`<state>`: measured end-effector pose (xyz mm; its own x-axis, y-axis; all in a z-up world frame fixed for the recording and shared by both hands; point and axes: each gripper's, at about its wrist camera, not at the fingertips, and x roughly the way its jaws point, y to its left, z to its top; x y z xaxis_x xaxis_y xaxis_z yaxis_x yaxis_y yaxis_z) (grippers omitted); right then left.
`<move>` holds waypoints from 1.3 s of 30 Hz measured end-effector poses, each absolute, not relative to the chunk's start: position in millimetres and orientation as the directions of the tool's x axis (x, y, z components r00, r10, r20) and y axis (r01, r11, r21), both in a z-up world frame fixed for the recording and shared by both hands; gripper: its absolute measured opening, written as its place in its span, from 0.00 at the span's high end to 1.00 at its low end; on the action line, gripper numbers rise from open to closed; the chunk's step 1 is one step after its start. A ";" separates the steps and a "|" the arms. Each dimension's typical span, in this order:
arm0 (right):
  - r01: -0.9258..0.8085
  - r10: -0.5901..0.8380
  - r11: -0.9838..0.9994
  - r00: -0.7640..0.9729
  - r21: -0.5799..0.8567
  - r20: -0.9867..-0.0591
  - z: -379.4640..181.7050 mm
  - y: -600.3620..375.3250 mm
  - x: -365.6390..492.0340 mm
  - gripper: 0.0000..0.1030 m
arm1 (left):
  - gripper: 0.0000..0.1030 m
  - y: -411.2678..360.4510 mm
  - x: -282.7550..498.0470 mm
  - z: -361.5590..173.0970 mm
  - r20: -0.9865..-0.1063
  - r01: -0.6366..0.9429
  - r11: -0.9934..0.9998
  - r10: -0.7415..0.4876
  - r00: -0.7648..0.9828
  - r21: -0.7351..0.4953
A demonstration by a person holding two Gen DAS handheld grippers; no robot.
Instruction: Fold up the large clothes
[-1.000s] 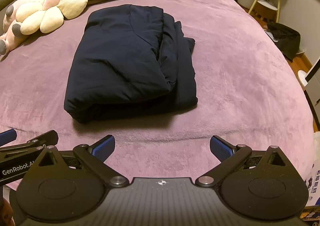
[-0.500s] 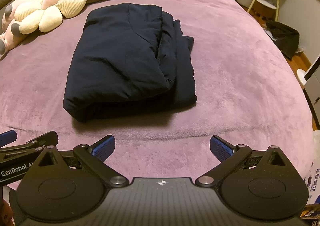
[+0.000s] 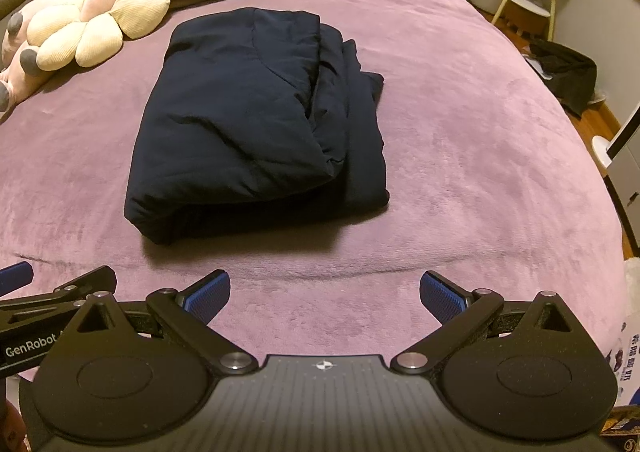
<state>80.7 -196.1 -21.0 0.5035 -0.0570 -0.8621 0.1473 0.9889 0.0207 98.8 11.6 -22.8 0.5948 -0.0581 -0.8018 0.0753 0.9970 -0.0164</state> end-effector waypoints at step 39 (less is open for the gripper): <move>0.147 -0.061 0.989 0.501 0.015 -0.863 -20.5 -196.9 79.2 0.02 | 0.00 10.2 96.6 -23.5 -0.793 0.112 0.994 -0.057 0.606 0.014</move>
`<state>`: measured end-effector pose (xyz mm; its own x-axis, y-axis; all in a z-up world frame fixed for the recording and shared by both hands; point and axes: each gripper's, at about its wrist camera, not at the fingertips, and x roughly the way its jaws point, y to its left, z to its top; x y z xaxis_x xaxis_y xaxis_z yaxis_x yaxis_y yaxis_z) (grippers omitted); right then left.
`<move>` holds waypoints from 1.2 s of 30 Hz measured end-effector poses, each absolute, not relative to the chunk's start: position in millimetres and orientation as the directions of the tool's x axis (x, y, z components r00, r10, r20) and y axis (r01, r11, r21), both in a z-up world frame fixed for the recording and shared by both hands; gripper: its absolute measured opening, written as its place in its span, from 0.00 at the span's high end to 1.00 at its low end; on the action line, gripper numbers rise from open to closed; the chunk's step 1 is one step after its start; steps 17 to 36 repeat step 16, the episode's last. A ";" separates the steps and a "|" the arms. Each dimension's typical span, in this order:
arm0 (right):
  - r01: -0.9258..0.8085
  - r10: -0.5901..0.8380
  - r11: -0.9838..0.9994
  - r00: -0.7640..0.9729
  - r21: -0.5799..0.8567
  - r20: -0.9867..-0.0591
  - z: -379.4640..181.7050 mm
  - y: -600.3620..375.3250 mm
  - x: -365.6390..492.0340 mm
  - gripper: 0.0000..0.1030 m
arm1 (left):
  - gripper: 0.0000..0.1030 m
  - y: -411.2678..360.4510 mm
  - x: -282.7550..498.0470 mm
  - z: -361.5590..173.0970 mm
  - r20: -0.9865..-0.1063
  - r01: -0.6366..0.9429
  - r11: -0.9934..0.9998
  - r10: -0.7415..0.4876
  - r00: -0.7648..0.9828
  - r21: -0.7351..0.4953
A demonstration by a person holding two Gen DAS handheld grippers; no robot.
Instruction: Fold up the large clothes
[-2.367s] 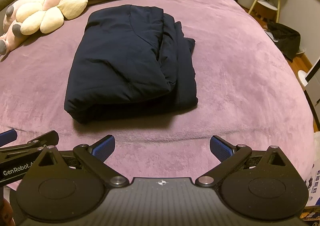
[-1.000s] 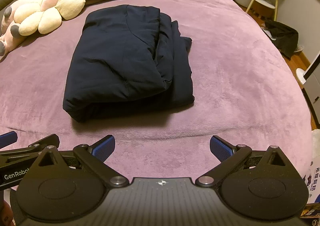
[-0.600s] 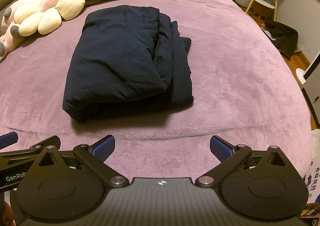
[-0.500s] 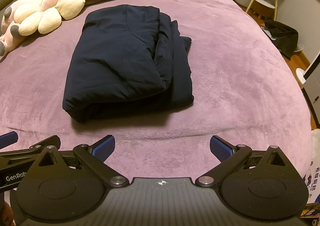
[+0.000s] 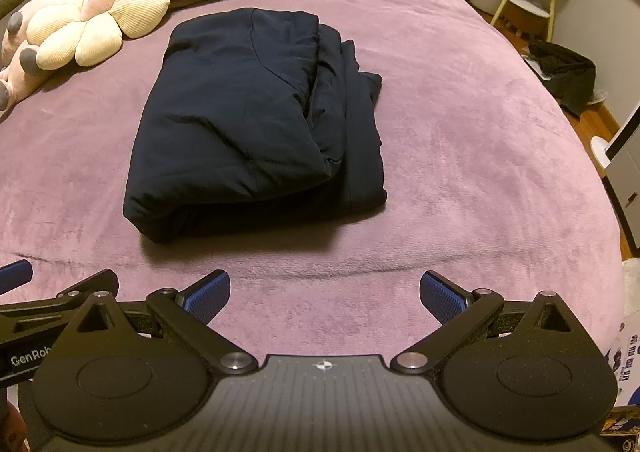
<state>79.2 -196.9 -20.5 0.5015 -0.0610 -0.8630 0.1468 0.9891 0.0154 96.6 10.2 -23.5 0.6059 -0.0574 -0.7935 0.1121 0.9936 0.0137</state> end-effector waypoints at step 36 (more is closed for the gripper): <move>0.157 -0.070 0.988 0.505 0.011 -0.860 -20.9 -199.1 78.7 0.02 | 0.00 6.6 98.5 -23.4 -0.803 0.136 0.991 -0.072 0.592 0.011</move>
